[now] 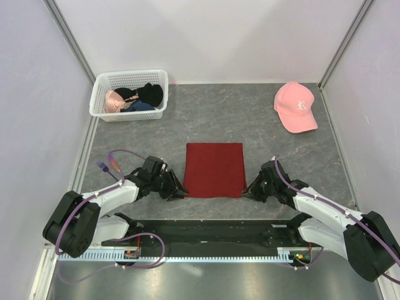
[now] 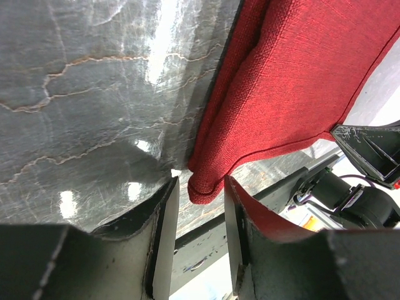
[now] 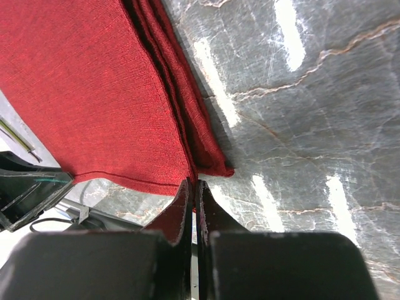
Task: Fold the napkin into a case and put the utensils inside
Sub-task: Flatten out the square-folded napkin at the center of the board.
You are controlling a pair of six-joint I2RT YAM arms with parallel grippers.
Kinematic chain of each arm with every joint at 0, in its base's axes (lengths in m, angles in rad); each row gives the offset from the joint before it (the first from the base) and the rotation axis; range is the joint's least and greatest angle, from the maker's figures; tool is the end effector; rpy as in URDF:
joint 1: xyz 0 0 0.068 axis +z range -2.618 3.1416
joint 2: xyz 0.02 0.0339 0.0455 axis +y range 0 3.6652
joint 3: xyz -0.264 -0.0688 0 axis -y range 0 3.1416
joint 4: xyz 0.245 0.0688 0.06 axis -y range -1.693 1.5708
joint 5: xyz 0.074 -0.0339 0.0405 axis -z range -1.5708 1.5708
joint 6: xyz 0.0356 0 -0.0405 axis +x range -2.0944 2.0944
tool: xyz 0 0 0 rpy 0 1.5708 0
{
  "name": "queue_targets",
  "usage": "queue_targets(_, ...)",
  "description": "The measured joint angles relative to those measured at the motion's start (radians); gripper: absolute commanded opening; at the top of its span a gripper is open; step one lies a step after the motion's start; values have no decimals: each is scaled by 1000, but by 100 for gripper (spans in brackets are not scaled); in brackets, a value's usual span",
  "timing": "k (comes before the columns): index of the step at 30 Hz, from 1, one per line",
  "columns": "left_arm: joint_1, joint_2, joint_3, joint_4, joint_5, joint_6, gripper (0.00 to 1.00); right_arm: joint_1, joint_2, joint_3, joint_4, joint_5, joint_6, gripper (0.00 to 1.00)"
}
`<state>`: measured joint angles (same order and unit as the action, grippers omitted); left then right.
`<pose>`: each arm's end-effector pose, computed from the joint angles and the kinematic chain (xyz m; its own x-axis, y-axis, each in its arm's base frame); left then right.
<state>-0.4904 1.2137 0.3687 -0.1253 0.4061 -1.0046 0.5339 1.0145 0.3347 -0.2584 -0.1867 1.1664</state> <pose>0.1658 -0.1045 0.1294 -0.9218 -0.3868 -0.0280 -0.2765 0.7063 -0.6517 0.1458 0.0939 0.1424 -0.8197 0.5648 -0.0950 0.4043 0.6882 0.6025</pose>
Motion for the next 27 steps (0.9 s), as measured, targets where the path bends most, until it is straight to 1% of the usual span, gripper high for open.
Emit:
queue_targets(5, 0, -1, 0, -3, -1, 0, 43, 0, -31, 0, -11, -1, 7, 0)
queue_targets(11, 0, -1, 0, -4, -2, -1, 37, 0, -62, 11, -32, -3, 8, 0)
queue_targets(13, 0, -1, 0, -4, -3, -1, 34, 0, -68, 18, -38, -3, 8, 0)
queue_targets(18, 0, -1, 0, -3, -3, -2, 33, 0, -69, 20, -46, -2, 8, 0)
queue_targets(19, 0, -1, 0, -2, -3, -3, 31, 0, -69, 21, -48, -1, 8, 0)
queue_targets(20, 0, 1, 0, -1, -2, -6, 24, 0, -69, 21, -50, 0, 8, 0)
queue_targets(22, 0, 6, 0, 1, -2, -10, 16, 0, -68, 23, -50, 0, 7, 0)
queue_targets(23, 0, 7, 0, 1, 0, -11, 6, 0, -68, 25, -50, 0, 6, 0)
queue_targets(25, 0, 7, 1, 1, 3, -14, 2, 0, -68, 31, -51, 0, -2, 0)
queue_targets(27, 0, 0, 4, -3, 8, -14, 2, 0, -68, 43, -60, 0, -15, 0)
